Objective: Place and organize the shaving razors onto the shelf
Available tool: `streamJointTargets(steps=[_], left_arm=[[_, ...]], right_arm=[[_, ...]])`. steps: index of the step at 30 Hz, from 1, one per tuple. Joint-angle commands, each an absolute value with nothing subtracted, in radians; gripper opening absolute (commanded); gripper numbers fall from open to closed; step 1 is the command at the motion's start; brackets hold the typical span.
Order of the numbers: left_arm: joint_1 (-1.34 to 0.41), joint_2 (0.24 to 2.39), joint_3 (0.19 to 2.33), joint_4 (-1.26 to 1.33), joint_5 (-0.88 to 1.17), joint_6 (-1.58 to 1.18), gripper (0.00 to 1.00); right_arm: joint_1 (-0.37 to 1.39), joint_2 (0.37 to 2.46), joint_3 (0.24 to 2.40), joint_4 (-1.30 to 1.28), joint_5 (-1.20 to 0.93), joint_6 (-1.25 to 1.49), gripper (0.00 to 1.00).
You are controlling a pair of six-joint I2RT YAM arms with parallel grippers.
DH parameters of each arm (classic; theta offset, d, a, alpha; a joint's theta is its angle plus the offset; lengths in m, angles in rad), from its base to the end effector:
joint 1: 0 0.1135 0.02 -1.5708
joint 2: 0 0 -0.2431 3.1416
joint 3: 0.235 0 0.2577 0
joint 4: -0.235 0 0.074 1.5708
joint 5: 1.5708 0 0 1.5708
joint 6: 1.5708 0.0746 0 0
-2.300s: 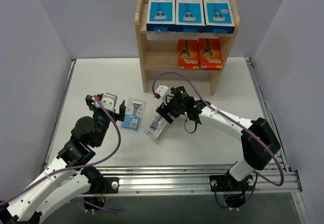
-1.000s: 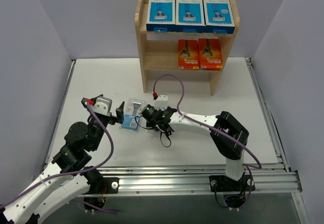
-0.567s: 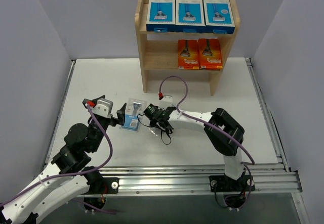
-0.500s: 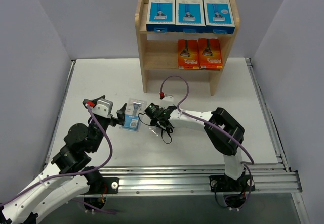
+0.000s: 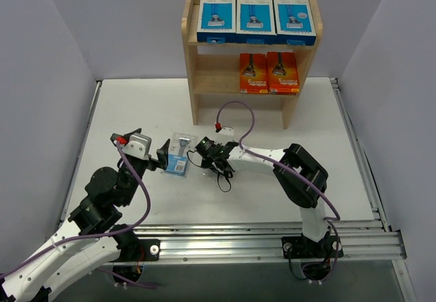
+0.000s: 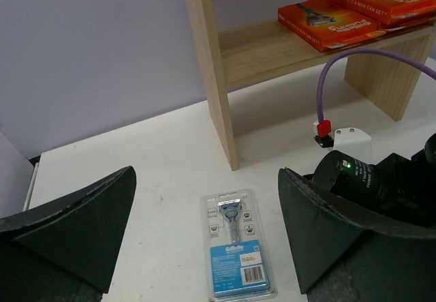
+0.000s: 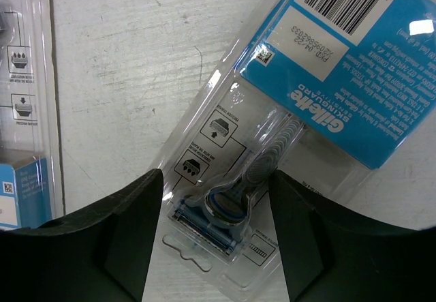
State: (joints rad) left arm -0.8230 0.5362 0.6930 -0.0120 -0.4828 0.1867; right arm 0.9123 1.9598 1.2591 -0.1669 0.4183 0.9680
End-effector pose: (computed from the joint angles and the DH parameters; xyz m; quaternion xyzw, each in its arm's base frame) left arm 0.1531 -0.1141 0.3563 0.1489 0.6434 -0.0812 0.7465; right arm 0.2898 0.3250 0.1143 0.0971 0.9160 0.1571 0.3561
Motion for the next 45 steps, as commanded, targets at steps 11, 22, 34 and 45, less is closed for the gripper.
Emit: streamJointTargets(steps=[11, 22, 34, 45], left_arm=[[-0.828, 0.541, 0.726, 0.005, -0.488, 0.193, 0.94], [-0.833, 0.557, 0.724, 0.005, -0.499, 0.202, 0.94], [-0.833, 0.565, 0.724, 0.003, -0.503, 0.209, 0.94], [-0.833, 0.557, 0.724, 0.006, -0.508, 0.215, 0.94]], right_arm=[[0.905, 2.023, 1.230, -0.109, 0.240, 0.777, 0.15], [0.943, 1.921, 1.230, -0.143, 0.091, 0.508, 0.06], [0.959, 1.855, 1.227, -0.202, 0.195, 0.574, 0.56], [0.991, 1.835, 1.187, -0.232, 0.198, 0.624, 0.54]])
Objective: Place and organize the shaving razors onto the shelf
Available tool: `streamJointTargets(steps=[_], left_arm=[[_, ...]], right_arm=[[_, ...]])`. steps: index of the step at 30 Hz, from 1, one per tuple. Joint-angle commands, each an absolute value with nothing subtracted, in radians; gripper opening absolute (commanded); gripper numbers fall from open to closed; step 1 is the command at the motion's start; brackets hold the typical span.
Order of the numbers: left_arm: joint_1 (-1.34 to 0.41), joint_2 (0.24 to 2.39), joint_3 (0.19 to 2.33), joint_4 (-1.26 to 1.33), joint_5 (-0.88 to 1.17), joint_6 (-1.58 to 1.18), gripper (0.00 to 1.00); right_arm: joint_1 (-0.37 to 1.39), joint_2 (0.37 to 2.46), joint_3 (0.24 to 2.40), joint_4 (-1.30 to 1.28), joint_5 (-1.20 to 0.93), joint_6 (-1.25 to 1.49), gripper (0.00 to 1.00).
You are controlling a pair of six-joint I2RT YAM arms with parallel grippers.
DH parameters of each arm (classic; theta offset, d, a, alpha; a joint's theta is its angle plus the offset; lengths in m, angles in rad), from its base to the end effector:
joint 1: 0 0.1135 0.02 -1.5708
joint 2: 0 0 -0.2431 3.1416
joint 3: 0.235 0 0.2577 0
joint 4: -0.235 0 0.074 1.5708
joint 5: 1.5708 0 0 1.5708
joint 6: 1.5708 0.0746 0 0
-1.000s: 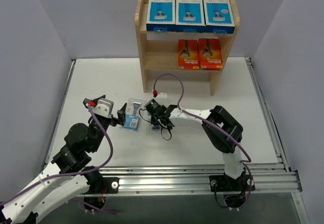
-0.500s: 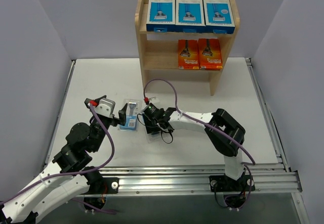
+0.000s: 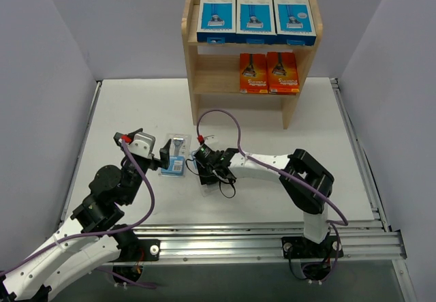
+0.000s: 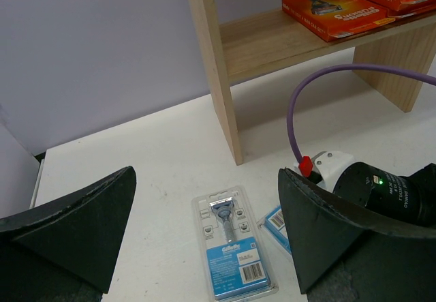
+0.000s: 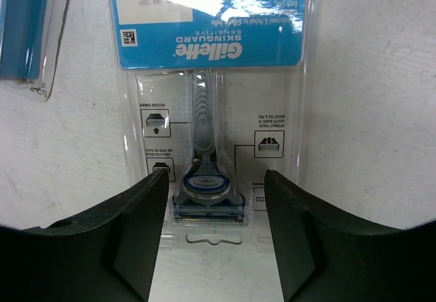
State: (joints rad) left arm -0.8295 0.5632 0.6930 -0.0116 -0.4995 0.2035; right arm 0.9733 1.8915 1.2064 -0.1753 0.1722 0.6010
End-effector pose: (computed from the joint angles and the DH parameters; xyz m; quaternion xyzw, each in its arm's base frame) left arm 0.1572 -0.1187 0.3517 0.1571 0.6508 -0.0669 0.7398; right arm 0.2496 0.3441 0.1203 -0.1435 0.9235 0.1885 0.3017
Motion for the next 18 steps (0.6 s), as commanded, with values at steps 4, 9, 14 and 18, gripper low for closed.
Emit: streamJointTargets(steps=[4, 9, 14, 18], left_arm=[[-0.833, 0.555, 0.724, 0.005, -0.506, 0.215, 0.94], [-0.833, 0.554, 0.724, 0.005, -0.511, 0.215, 0.94], [-0.833, 0.552, 0.726, 0.005, -0.511, 0.215, 0.94], [-0.833, 0.552, 0.726, 0.005, -0.511, 0.215, 0.94]], right_arm=[[1.003, 1.832, 1.187, -0.230, 0.196, 0.632, 0.55], [1.023, 1.832, 1.192, -0.248, 0.210, 0.635, 0.58], [1.035, 1.839, 1.183, -0.275, 0.241, 0.646, 0.58], [1.039, 1.842, 1.161, -0.290, 0.261, 0.660, 0.54]])
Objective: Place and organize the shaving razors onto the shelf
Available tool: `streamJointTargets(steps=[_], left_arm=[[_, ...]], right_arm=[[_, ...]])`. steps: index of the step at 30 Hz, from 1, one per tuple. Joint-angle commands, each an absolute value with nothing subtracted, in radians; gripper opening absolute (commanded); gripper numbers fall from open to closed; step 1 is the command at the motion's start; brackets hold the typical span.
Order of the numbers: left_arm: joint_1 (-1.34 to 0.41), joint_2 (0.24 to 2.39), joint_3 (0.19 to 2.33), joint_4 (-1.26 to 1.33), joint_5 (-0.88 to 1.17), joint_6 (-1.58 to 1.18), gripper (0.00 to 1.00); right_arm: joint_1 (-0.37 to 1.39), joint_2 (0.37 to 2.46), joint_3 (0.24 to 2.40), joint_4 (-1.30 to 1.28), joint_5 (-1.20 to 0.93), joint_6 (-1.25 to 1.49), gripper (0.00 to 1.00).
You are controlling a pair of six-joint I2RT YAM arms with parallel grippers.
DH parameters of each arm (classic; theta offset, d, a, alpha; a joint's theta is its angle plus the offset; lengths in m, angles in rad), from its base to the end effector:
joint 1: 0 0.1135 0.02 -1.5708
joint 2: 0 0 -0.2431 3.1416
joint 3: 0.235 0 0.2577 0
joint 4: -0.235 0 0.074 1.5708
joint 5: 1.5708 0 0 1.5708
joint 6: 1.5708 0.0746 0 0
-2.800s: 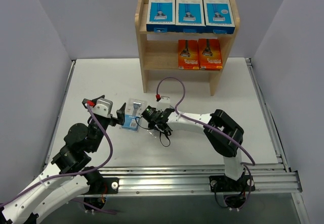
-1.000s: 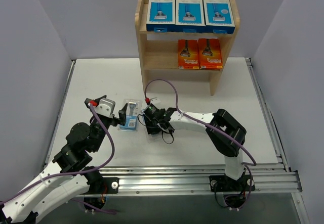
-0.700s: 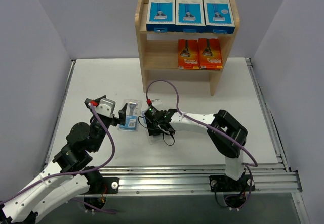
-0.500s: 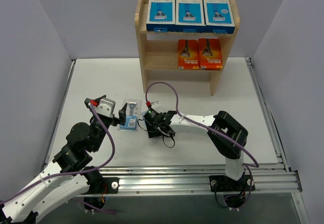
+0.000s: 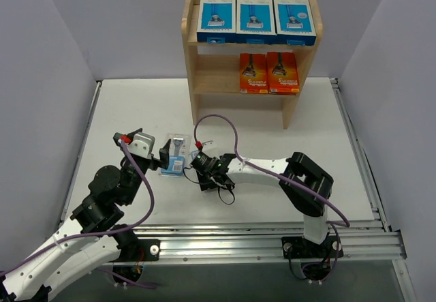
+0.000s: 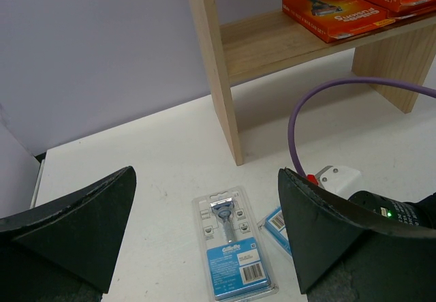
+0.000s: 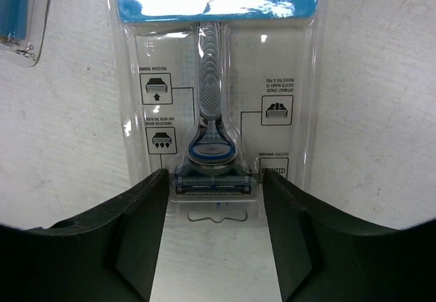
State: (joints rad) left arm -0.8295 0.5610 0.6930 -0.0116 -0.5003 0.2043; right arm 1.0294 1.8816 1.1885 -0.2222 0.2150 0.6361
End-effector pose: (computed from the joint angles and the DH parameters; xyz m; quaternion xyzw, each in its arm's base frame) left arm 0.1568 -0.1183 0.3521 0.1565 0.6502 -0.0667 0.7404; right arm 0.2275 0.3475 0.1145 -0.1500 0.9299 0.1684 0.2905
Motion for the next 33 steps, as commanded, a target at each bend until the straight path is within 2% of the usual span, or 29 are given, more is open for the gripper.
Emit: streamJointTargets(steps=[1, 2, 5, 9, 10, 14, 24, 33], left_arm=[[-0.833, 0.552, 0.724, 0.005, -0.511, 0.215, 0.94], [-0.834, 0.552, 0.724, 0.005, -0.509, 0.216, 0.94], [-0.833, 0.554, 0.724, 0.005, -0.511, 0.216, 0.94], [-0.833, 0.552, 0.724, 0.005, -0.511, 0.216, 0.94], [-0.833, 0.554, 0.724, 0.005, -0.511, 0.218, 0.94], [-0.834, 0.551, 0.724, 0.006, -0.517, 0.218, 0.94], [-0.833, 0.535, 0.726, 0.005, -0.515, 0.213, 0.94], [-0.834, 0.522, 0.721, 0.009, -0.529, 0.213, 0.94]], right_arm=[[1.040, 1.844, 1.154, -0.288, 0.262, 0.661, 0.52], [1.040, 1.847, 1.151, -0.287, 0.262, 0.661, 0.47], [1.039, 1.861, 1.144, -0.275, 0.261, 0.663, 0.41], [1.039, 1.881, 1.155, -0.250, 0.252, 0.653, 0.37], [1.039, 1.885, 1.163, -0.250, 0.250, 0.650, 0.33], [1.039, 1.891, 1.206, -0.270, 0.238, 0.643, 0.01], [1.035, 1.726, 1.328, -0.353, 0.310, 0.660, 0.00], [1.023, 1.661, 1.457, -0.448, 0.400, 0.655, 0.00]])
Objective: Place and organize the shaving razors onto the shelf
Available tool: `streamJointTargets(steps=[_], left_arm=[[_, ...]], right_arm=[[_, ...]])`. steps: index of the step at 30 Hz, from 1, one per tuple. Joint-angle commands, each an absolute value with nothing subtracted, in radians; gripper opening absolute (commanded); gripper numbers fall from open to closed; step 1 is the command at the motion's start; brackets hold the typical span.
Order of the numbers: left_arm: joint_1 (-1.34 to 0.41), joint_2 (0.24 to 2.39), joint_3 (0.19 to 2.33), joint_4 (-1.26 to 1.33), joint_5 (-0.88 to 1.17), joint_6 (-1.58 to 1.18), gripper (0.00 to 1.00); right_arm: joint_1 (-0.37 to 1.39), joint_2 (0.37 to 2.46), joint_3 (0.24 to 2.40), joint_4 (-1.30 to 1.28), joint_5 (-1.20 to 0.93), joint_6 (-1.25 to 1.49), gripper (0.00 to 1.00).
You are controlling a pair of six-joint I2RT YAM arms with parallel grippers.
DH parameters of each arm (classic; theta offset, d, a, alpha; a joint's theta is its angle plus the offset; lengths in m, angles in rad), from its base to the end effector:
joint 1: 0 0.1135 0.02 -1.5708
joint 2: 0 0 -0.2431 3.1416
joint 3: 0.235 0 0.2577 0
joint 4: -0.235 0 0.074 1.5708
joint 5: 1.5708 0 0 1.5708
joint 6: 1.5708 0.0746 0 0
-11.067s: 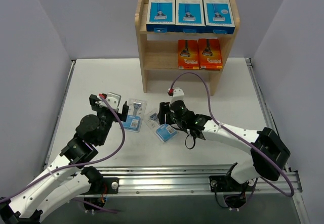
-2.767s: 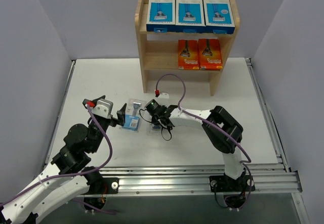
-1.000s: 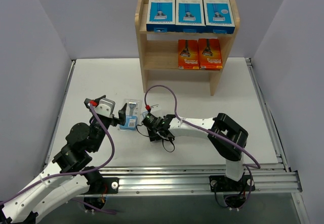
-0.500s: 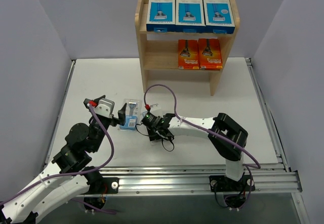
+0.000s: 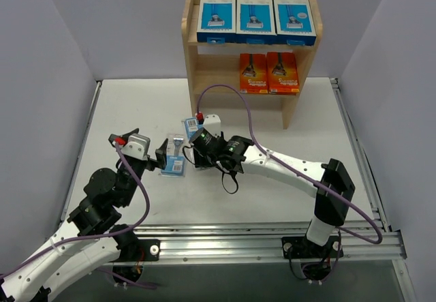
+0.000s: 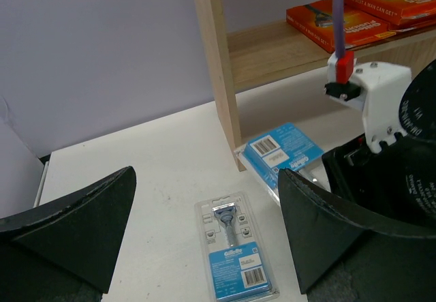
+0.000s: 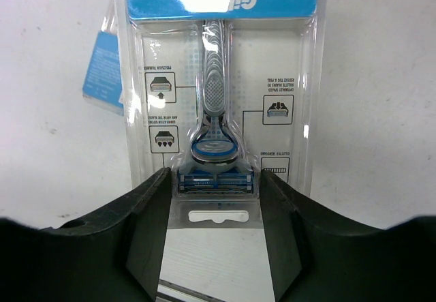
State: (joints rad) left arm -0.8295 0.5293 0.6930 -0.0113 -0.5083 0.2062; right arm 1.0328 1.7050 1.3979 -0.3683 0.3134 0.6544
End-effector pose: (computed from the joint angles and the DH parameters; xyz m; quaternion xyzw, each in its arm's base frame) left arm 0.1518 -0.1121 0.3574 0.1462 0.6421 -0.0694 0.7493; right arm 0.2363 0.3512 0.2452 -0.1011 0.8872 0.2259 0.3893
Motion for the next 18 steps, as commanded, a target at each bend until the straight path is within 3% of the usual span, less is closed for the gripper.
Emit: streamJointTargets(steps=[1, 18], left_arm=[[-0.834, 0.520, 0.721, 0.011, -0.528, 0.215, 0.94], [-0.833, 0.506, 0.716, 0.015, -0.529, 0.215, 0.94]], right_arm=[[1.020, 1.658, 1.471, -0.463, 0.434, 0.657, 0.00], [0.900, 1.704, 1.707, -0.454, 0.564, 0.604, 0.00]])
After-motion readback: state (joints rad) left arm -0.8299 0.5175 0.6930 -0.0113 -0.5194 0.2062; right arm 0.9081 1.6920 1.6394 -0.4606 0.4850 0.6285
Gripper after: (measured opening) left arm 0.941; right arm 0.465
